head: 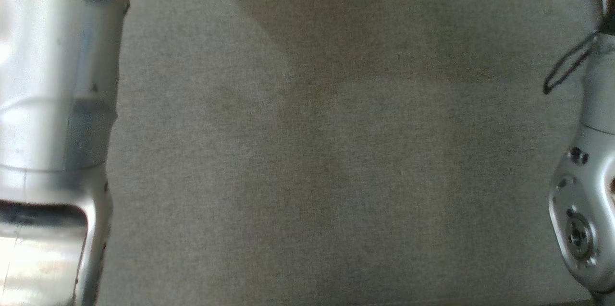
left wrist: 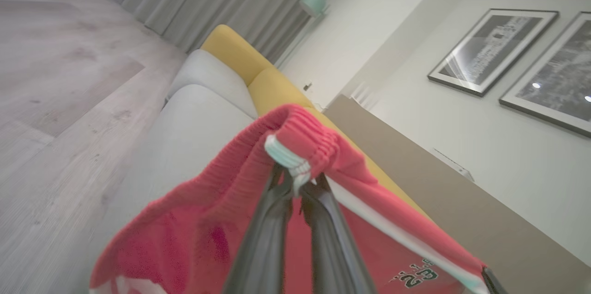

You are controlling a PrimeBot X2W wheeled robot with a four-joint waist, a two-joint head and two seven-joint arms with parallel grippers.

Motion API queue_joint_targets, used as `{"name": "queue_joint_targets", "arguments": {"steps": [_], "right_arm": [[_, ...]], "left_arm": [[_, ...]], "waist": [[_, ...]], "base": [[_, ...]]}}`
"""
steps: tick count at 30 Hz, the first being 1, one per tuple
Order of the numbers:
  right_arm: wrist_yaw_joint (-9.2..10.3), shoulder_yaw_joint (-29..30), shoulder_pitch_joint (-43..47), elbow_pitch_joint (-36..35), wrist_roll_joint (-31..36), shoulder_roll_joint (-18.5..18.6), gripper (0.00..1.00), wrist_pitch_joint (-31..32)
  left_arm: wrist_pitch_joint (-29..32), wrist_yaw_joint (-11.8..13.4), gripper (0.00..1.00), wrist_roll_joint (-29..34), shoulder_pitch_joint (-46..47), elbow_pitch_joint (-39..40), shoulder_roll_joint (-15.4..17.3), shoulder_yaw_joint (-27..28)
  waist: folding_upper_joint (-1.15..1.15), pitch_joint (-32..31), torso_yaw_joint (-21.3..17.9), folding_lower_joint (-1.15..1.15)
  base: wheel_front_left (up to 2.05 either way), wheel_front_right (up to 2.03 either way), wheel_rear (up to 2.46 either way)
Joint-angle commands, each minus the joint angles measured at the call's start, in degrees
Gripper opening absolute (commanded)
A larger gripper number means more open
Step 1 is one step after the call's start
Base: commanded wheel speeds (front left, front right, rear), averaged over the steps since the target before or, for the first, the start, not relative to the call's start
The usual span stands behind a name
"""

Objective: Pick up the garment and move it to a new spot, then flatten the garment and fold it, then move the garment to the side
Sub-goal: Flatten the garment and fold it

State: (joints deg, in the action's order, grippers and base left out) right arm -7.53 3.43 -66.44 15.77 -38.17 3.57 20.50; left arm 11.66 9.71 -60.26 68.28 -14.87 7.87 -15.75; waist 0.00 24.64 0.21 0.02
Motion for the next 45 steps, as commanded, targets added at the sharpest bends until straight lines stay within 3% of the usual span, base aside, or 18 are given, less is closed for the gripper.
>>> {"name": "queue_joint_targets", "arguments": {"steps": [1, 4, 8, 19, 29, 34, 41, 45], "right_arm": [[0.04, -1.38, -0.88, 0.32, -0.24, -0.68, 0.0, -1.76], [0.04, -3.53, 0.78, 2.89, -2.09, -0.68, 0.0, -4.48], [0.04, -5.59, 9.37, 2.44, -2.01, -0.68, 0.0, -5.06], [0.04, -4.88, 44.69, -10.19, 0.41, 1.9, 0.0, -2.13], [0.04, -4.37, 72.11, -24.08, 5.13, 1.78, 0.0, 2.58], [0.04, -2.37, 81.81, -31.92, 5.43, 1.05, 0.0, 5.9], [0.04, -1.4, 78.17, -35.87, 5.81, 0.71, 0.0, 8.95], [0.04, -2.08, 69.11, -34.01, 5.87, 1.21, 0.0, 11.46]], "left_arm": [[-2.03, -0.72, 0.0, 0.37, 0.93, -1.5, 1.8, 3.03], [-4.14, -3.22, 0.0, -0.22, -0.81, -5.56, 1.1, 3.29], [-5.79, -6.03, 0.0, -0.99, -9.0, -7.15, 0.69, 2.59], [-7.81, -9.91, 0.0, -7.63, -44.57, 1.13, -2.15, 0.52], [-7.91, -7.22, 0.0, -6.71, -72.62, 14.18, 0.33, -4.48], [-6.44, -6.04, 0.0, -6.91, -81.79, 21.87, 2.24, -6.75], [-3.91, -3.55, 0.0, -8.81, -81.41, 28.2, 1.94, -6.74], [-0.59, -0.19, 0.0, -12.94, -78.33, 30.74, -0.07, -5.99]], "waist": [[0.0, 1.77, -0.37, -0.02], [0.0, 2.36, -0.61, -0.02], [0.0, 1.59, -0.24, -0.02], [0.0, -6.27, 1.6, -0.02], [0.0, -15.74, 1.53, -0.02], [0.0, -16.31, 2.27, -0.02], [0.0, -14.25, 2.31, -0.02], [0.0, -12.37, 3.29, -0.02]], "base": [[0.0, 0.0, 0.0], [0.0, 0.0, 0.0], [0.0, 0.0, 0.0], [0.0, 0.0, 0.0], [0.0, 0.0, 0.0], [0.0, 0.0, 0.0], [0.0, 0.0, 0.0], [0.0, 0.0, 0.0]]}}
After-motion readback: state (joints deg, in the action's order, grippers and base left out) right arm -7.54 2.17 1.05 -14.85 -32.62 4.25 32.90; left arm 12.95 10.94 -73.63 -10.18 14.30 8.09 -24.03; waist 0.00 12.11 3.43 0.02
